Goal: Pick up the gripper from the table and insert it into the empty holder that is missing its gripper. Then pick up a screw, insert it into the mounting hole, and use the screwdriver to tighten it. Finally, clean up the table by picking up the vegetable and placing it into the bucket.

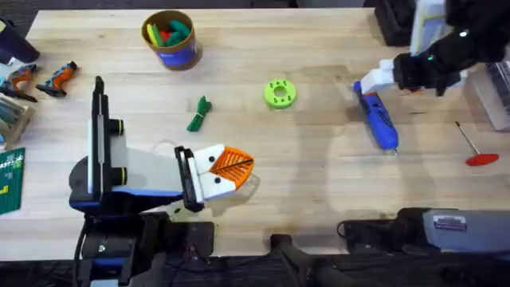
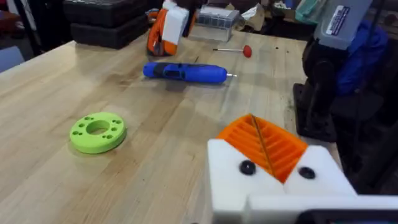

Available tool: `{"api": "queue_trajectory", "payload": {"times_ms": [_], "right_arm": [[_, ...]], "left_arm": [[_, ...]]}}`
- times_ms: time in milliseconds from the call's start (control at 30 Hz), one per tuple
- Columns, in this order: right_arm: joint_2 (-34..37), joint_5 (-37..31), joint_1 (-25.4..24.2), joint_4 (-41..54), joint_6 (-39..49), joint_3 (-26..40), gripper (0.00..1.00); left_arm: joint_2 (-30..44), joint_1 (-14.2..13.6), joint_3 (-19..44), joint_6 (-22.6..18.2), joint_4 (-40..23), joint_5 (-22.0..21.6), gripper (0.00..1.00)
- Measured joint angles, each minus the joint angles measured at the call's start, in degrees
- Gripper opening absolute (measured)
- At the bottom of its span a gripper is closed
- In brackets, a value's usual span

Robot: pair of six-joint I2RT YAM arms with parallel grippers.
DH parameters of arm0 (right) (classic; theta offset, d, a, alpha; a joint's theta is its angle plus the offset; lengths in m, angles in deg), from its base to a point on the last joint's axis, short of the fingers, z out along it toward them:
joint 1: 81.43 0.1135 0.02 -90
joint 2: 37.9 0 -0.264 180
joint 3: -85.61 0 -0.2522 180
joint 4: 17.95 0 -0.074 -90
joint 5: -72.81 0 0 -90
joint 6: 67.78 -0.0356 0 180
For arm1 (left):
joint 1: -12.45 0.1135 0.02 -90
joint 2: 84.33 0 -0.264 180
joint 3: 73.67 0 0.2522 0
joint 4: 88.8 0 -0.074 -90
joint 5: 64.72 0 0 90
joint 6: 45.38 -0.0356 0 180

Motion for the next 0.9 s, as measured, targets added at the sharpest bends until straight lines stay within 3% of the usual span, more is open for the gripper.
{"api": "queue_trajectory", "payload": {"times_ms": [567,900], "right_arm": [[15.4,1.4,0.0,-4.4,8.0,0.0,0.991],[15.5,1.3,0.0,-5.6,8.2,0.0,0.991]], "left_arm": [[0.0,0.0,0.0,0.0,0.0,0.0,0.004],[0.0,0.0,0.0,0.0,0.0,0.0,0.004]]}}
